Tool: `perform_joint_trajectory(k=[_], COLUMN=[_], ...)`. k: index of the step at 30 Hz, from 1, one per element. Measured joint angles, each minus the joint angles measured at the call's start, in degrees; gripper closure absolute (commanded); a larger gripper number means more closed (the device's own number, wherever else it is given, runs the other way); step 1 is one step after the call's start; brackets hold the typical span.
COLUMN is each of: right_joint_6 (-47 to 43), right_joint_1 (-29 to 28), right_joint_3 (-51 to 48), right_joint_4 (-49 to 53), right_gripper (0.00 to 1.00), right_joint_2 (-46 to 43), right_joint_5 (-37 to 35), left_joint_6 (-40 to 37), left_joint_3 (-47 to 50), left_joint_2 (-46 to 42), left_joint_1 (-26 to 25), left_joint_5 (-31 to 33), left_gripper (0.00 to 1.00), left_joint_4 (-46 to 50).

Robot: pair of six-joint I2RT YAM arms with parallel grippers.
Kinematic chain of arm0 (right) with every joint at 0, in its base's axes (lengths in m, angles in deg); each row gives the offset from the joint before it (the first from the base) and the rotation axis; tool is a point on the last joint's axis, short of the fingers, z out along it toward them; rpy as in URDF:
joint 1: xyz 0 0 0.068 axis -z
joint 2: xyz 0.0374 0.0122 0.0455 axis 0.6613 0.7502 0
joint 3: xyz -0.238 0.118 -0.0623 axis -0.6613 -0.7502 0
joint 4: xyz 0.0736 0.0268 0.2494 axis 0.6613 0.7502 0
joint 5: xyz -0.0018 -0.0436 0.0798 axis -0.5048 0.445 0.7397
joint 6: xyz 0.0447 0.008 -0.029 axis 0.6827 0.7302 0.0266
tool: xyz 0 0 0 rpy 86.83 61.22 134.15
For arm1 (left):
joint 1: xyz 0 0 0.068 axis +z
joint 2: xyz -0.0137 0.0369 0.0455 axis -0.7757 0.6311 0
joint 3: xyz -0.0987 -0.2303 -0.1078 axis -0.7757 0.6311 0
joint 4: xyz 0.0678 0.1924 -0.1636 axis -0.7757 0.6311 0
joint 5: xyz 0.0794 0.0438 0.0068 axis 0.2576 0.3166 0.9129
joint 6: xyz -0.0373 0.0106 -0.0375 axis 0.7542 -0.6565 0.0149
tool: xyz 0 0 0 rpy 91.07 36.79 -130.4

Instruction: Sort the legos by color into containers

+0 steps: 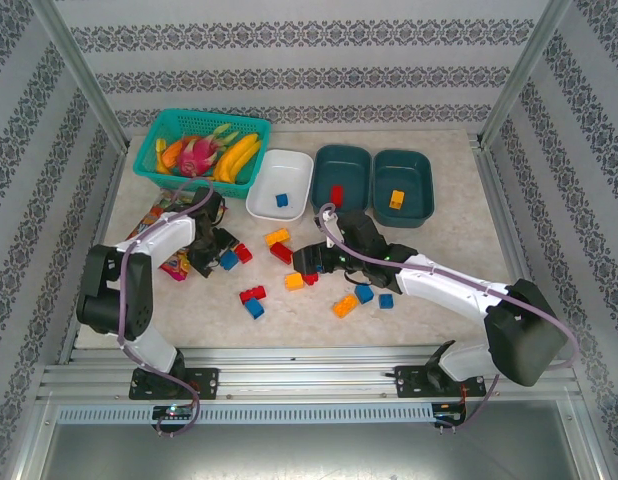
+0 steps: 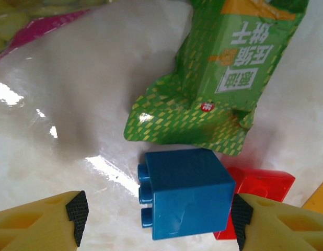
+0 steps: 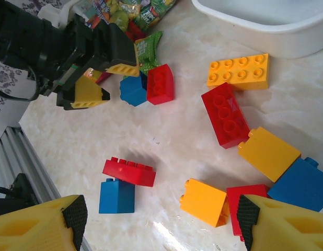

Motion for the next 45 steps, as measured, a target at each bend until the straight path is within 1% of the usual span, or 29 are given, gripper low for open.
perform_joint_trajectory(k=[5, 11, 20, 24, 28, 32, 36, 39, 42, 45], right_joint_6=[0.2, 0.2, 0.4, 0.6, 0.6, 1.2, 1.7, 1.7, 2.3, 3.5], right_joint_1=[0.0, 0.0, 0.0, 0.0, 0.0, 0.0, 0.0, 0.2, 1.3, 3.6], right_joint_3=[0.0, 0.0, 0.7, 0.8, 1.1, 1.7, 1.9, 2.0, 2.2, 3.3], right_joint_4=[0.0, 0.0, 0.0, 0.0, 0.0, 0.0, 0.1, 0.3, 0.6, 0.5], right_gripper=[0.22, 0.22, 0.22, 0.22, 0.22, 0.23, 0.23, 0.23, 0.22, 0.23], right_joint_2=[0.0, 0.0, 1.3, 1.6, 1.6, 1.6, 1.4, -0.3, -3.9, -6.8], right_joint_5=[0.2, 0.6, 0.6, 0.6, 0.8, 0.8, 0.5, -1.4, -4.2, -7.0], left_joint_6=[0.3, 0.6, 1.1, 1.2, 1.3, 1.2, 1.0, -0.1, -2.3, -5.3], left_joint_3=[0.0, 0.6, 4.8, 5.4, 6.0, 6.0, 6.0, 4.0, -2.2, -9.3], left_joint_2=[0.9, 1.2, -1.1, -1.4, -1.4, -1.8, -3.2, -6.4, -8.8, -8.9], left_joint_1=[0.0, 0.0, 0.0, 0.0, -0.1, -0.1, -0.5, -1.9, -4.1, -5.9], left_joint_5=[-0.2, -0.2, 0.0, 0.0, 0.0, 0.0, 0.7, 2.5, 3.9, 4.9], left_gripper=[0.29, 0.34, 0.33, 0.39, 0.51, 0.57, 0.59, 0.60, 0.61, 0.62], left_joint_4=[-1.3, -1.9, -1.9, -2.2, -2.8, -2.8, -2.3, 1.0, 4.1, 5.0])
